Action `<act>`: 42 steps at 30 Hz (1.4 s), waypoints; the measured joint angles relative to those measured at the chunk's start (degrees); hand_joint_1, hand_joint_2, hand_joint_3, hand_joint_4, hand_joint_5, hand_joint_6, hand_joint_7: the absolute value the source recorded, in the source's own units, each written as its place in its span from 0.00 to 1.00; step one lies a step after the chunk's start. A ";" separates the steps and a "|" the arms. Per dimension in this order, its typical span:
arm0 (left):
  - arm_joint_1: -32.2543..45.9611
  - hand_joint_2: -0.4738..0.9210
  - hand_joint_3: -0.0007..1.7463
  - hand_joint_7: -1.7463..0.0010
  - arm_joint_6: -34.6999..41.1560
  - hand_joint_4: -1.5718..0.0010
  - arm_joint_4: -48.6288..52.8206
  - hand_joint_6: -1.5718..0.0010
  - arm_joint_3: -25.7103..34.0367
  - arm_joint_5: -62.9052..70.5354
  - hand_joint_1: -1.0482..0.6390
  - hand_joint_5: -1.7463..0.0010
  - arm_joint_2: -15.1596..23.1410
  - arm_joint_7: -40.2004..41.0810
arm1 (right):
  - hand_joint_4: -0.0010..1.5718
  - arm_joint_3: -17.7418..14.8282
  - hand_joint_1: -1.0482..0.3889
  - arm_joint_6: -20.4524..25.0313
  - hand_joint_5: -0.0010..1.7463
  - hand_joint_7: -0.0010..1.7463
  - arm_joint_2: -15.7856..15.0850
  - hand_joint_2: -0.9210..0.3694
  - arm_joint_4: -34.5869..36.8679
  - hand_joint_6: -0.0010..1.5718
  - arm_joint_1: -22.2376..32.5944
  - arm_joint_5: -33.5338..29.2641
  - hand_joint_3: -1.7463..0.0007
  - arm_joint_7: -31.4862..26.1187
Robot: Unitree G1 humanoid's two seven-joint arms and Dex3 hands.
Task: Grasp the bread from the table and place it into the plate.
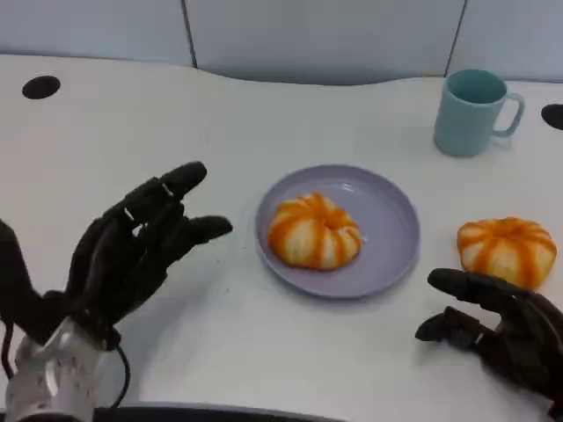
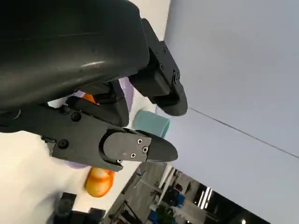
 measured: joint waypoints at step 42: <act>18.73 1.00 0.15 0.28 10.90 0.78 -17.51 0.84 -3.65 -1.07 0.37 0.03 -0.75 8.13 | 0.36 -0.20 0.43 0.17 0.64 0.01 -0.06 0.00 -0.96 0.62 0.71 -0.91 0.95 0.03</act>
